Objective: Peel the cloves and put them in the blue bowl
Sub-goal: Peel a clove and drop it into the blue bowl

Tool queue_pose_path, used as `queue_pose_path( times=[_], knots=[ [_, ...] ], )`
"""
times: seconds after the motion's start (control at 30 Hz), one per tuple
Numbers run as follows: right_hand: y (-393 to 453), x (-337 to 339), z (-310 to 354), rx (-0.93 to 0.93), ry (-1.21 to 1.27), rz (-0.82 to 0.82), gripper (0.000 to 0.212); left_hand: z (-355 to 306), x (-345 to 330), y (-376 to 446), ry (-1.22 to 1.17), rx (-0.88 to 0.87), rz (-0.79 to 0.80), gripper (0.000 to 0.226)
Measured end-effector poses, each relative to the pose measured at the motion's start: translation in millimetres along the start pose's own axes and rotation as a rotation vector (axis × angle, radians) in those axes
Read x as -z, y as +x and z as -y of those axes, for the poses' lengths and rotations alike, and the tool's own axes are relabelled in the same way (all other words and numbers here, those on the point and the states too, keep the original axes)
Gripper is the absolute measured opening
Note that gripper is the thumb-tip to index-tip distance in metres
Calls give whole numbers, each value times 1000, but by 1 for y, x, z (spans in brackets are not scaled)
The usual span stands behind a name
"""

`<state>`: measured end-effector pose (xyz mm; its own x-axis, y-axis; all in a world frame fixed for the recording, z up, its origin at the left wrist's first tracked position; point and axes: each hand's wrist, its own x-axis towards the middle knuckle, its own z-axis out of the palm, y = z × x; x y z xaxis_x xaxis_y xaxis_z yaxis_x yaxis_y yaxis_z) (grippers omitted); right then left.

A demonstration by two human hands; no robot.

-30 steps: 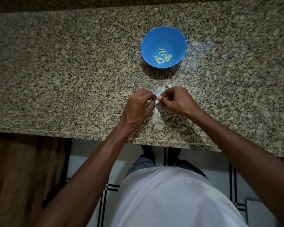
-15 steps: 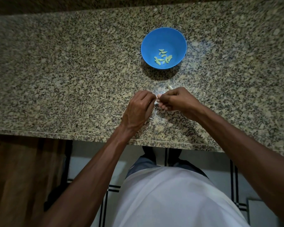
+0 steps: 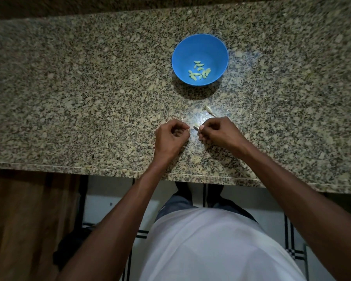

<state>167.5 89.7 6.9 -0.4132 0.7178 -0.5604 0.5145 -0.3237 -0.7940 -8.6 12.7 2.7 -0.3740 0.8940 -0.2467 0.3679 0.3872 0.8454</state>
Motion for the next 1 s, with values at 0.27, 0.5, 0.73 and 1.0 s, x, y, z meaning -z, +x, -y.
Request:
queue_pose_path(
  times=[0.27,0.5,0.73,1.0],
  knots=[
    [-6,0,5,75,106,-11,24,-10,-8,-1,-418,244,65,27],
    [-8,-6,5,109,32,-59,23,-16,-14,-1,-571,347,54,23],
    [-8,0,7,262,-56,-188,21,-18,-11,-2,-494,281,43,17],
    [0,-3,10,280,29,-167,14,-17,-9,-2,-538,303,60,24]
  ],
)
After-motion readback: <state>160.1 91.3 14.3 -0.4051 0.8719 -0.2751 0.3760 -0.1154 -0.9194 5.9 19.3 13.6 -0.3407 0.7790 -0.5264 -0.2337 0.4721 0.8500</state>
